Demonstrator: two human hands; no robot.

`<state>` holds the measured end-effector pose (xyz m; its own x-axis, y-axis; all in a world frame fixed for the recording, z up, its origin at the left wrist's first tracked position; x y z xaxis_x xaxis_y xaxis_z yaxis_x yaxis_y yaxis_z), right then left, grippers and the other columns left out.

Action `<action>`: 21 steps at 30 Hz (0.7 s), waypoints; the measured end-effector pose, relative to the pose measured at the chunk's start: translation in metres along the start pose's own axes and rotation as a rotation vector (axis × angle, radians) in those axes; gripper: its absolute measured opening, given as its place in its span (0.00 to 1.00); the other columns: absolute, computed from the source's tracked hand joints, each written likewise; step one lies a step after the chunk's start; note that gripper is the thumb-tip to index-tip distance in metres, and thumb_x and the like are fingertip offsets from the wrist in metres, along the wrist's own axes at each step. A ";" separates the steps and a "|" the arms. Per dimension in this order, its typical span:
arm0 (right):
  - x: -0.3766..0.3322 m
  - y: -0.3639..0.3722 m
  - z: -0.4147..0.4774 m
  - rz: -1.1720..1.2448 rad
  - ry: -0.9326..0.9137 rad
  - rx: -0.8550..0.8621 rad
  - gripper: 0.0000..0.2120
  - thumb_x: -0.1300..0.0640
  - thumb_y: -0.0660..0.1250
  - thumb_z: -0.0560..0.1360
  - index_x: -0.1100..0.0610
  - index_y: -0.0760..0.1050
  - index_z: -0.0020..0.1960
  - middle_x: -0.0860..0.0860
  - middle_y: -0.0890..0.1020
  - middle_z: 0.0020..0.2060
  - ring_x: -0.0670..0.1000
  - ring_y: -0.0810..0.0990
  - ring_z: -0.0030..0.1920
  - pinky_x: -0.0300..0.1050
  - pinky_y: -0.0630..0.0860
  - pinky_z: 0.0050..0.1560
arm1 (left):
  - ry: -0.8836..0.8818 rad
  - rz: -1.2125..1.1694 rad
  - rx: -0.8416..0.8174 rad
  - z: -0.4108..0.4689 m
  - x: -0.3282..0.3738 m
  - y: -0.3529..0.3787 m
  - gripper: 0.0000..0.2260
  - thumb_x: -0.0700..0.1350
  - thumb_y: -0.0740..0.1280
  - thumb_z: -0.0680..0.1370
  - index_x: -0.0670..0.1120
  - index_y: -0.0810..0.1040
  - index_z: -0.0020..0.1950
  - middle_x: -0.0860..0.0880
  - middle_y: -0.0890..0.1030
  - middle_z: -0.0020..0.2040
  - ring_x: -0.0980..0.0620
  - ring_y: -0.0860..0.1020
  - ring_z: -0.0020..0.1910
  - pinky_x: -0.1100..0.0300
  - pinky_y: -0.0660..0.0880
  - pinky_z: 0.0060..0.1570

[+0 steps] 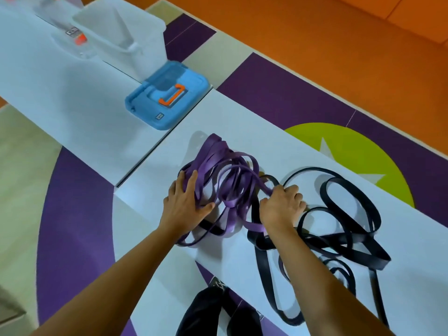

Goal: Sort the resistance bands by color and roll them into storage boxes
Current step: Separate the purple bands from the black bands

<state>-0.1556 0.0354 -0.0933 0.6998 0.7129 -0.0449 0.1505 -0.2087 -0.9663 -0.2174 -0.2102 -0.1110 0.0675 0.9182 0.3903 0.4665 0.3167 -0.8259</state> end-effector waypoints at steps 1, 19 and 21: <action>0.000 -0.001 0.004 -0.071 -0.010 -0.019 0.11 0.56 0.65 0.77 0.55 0.78 0.58 0.56 0.74 0.58 0.60 0.73 0.59 0.53 0.67 0.61 | 0.008 0.009 0.005 -0.002 0.000 0.003 0.47 0.69 0.67 0.73 0.56 0.44 0.83 0.44 0.47 0.84 0.34 0.53 0.80 0.33 0.64 0.71; -0.092 0.053 -0.047 0.950 -0.066 -0.470 0.23 0.55 0.67 0.81 0.48 0.65 0.74 0.51 0.66 0.68 0.41 0.74 0.46 0.42 0.70 0.56 | 0.038 -0.222 0.130 0.019 -0.013 -0.005 0.38 0.50 0.77 0.73 0.57 0.62 0.78 0.44 0.63 0.73 0.35 0.67 0.69 0.41 0.73 0.66; -0.092 0.060 -0.048 0.977 -0.064 -0.437 0.24 0.56 0.68 0.81 0.47 0.66 0.74 0.52 0.67 0.69 0.46 0.77 0.55 0.45 0.74 0.62 | 0.048 -0.283 0.155 0.024 -0.013 -0.010 0.33 0.48 0.76 0.74 0.58 0.65 0.76 0.46 0.64 0.71 0.38 0.66 0.69 0.43 0.74 0.66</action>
<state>-0.1776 -0.0747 -0.1347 0.6162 0.1383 -0.7754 -0.2094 -0.9203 -0.3305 -0.2438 -0.2198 -0.1178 -0.0023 0.7774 0.6289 0.3334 0.5936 -0.7325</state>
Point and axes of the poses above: each hand's wrist, its own z-axis towards the middle knuckle, its own y-axis out of the palm, x = y × z, the point moved 5 cm from there along z, towards the middle knuckle
